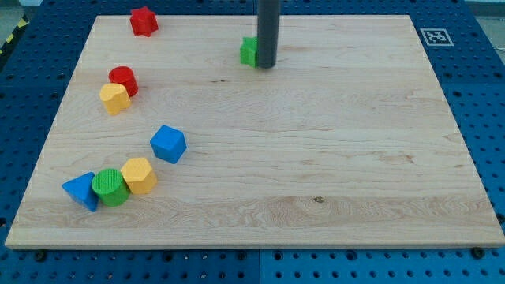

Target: Slide the green star diagonally to the top right of red circle

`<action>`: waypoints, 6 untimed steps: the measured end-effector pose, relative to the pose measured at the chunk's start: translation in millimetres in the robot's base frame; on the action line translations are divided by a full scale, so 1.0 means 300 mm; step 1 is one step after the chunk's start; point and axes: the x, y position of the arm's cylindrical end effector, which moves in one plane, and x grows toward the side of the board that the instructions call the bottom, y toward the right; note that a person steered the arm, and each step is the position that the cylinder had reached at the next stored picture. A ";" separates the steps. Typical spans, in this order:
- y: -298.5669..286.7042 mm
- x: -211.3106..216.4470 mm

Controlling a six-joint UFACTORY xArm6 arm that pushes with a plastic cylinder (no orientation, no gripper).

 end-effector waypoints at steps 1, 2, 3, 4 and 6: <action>-0.026 -0.014; -0.035 0.030; -0.138 0.057; -0.214 0.040; -0.214 -0.045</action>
